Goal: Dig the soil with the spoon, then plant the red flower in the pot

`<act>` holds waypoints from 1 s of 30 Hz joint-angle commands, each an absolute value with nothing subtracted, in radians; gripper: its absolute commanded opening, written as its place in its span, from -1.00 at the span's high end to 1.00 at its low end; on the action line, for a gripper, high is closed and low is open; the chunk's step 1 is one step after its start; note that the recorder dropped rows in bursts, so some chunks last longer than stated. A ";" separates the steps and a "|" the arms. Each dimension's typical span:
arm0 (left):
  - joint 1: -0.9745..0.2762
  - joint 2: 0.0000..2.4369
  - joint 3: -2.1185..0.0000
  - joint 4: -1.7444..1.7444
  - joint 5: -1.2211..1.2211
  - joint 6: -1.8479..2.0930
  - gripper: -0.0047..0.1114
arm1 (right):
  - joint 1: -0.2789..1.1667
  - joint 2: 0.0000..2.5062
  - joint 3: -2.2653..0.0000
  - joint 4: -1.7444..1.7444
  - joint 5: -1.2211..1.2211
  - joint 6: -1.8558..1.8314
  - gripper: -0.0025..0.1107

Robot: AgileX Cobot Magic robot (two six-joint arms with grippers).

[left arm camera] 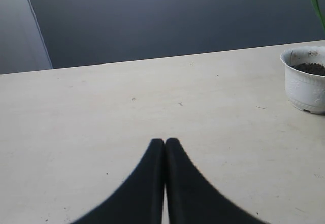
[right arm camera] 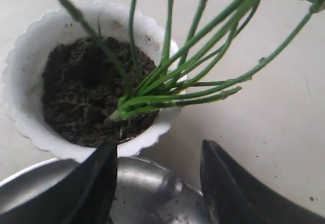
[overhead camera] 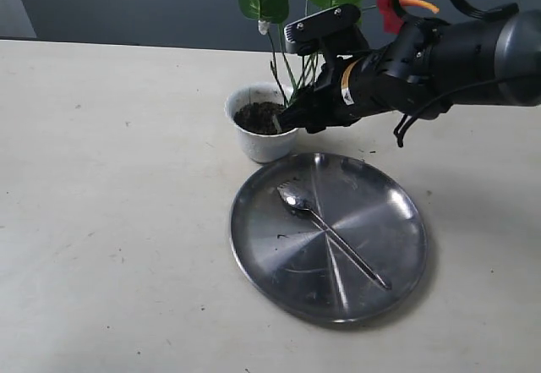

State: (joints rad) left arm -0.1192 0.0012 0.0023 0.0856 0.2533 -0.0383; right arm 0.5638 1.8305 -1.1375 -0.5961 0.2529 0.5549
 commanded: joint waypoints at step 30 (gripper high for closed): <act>-0.125 0.000 0.000 0.084 0.239 -0.043 0.91 | 0.617 1.403 -0.822 -0.496 0.568 0.490 0.57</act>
